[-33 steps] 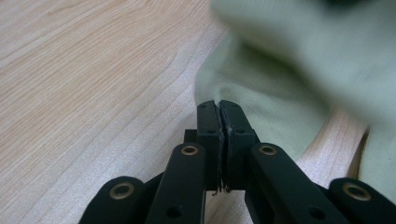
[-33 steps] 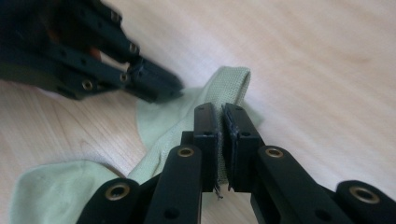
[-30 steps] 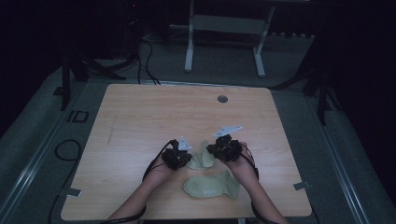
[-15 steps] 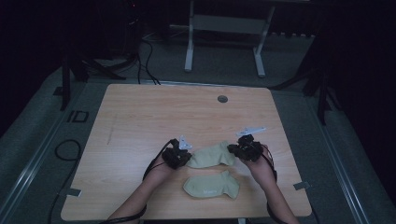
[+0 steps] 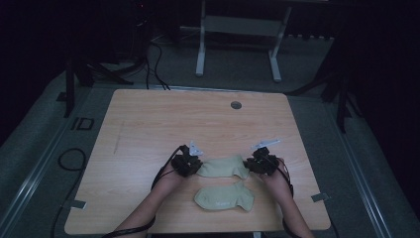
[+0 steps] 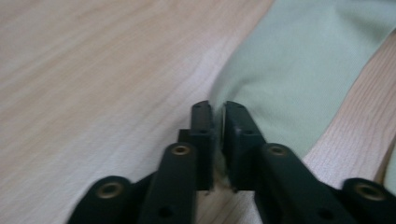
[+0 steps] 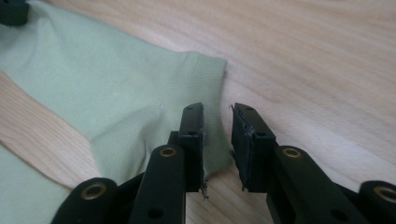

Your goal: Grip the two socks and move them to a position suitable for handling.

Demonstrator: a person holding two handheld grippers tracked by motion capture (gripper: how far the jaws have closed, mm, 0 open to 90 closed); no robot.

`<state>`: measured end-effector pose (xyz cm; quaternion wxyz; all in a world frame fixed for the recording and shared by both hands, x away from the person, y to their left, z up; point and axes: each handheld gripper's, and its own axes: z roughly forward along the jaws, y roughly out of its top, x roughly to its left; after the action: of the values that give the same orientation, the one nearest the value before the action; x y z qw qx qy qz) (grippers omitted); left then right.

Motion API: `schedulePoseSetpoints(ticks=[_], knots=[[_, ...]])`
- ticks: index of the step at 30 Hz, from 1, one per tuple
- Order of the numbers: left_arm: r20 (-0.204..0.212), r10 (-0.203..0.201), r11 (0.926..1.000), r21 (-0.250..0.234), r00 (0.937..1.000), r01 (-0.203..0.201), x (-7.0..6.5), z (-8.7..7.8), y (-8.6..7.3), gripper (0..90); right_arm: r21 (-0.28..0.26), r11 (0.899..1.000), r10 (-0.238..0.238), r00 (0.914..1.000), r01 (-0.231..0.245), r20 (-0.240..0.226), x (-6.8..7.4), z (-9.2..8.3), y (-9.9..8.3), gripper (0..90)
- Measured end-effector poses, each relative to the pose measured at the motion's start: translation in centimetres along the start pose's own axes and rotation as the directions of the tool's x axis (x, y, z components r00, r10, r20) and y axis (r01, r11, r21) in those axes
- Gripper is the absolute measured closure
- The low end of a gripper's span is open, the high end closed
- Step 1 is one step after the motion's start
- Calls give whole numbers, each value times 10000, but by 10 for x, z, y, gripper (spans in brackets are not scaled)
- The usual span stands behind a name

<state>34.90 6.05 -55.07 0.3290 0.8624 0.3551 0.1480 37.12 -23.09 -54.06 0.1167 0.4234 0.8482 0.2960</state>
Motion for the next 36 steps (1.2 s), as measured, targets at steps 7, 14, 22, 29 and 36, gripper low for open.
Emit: schedulePoseSetpoints(ticks=[7,14,22,29,36], knots=[[232,393,9990,-222,9990,-388,-16,-14,2,860,-376,9991,-220,9991,207,-355,15,-13,-1,844],[393,-123,9999,59,9992,121,-14,5,-7,861,8,9997,-233,9992,234,-319,18,2,-13,856],[294,-55,9999,141,9996,51,-11,8,-2,861,219,9988,-445,9990,445,10,9,0,-12,841],[349,-184,9998,9,9992,184,-9,9,-3,861,85,9990,-431,9990,431,93,7,1,-12,841],[286,-258,9996,72,9993,256,-10,10,-1,859,112,9995,-311,9994,309,146,6,3,-8,830]])
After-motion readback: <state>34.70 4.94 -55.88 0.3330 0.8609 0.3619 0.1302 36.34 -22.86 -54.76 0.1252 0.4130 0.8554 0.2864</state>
